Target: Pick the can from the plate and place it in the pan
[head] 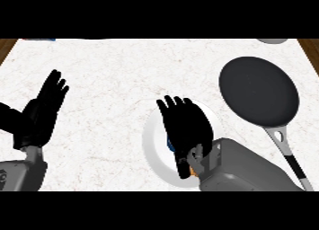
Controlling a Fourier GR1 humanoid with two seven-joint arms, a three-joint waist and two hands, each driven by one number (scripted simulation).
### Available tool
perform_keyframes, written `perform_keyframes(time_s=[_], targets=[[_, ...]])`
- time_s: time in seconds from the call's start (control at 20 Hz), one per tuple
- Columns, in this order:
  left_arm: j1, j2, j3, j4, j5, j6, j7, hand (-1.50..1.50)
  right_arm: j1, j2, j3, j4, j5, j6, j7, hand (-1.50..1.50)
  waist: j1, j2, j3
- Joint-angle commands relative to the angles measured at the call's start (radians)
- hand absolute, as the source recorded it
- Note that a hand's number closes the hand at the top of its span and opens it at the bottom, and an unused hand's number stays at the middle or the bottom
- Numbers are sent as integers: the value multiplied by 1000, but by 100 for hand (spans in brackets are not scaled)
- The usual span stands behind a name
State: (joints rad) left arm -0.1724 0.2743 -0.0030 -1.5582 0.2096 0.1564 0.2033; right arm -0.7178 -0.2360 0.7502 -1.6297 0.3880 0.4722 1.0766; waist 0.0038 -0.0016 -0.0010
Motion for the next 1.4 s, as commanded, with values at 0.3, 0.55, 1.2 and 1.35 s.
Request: perform_keyframes(time_s=[0.3,0.55,1.2,1.35], targets=[[1,-39,-9,-44,-24,18,36,0,60,107,-18,88,126,43,85,-150,-2,0,1],[-54,-13,46,45,-3,-30,13,0,68,91,-75,144,157,96,9,-150,-5,2,1],[36,-50,34,-95,-61,-27,61,0,183,207,-140,305,380,14,-202,-150,1,1,1],[-25,-64,50,-5,-62,-41,26,0,81,233,-201,433,364,27,-259,-150,2,3,1]])
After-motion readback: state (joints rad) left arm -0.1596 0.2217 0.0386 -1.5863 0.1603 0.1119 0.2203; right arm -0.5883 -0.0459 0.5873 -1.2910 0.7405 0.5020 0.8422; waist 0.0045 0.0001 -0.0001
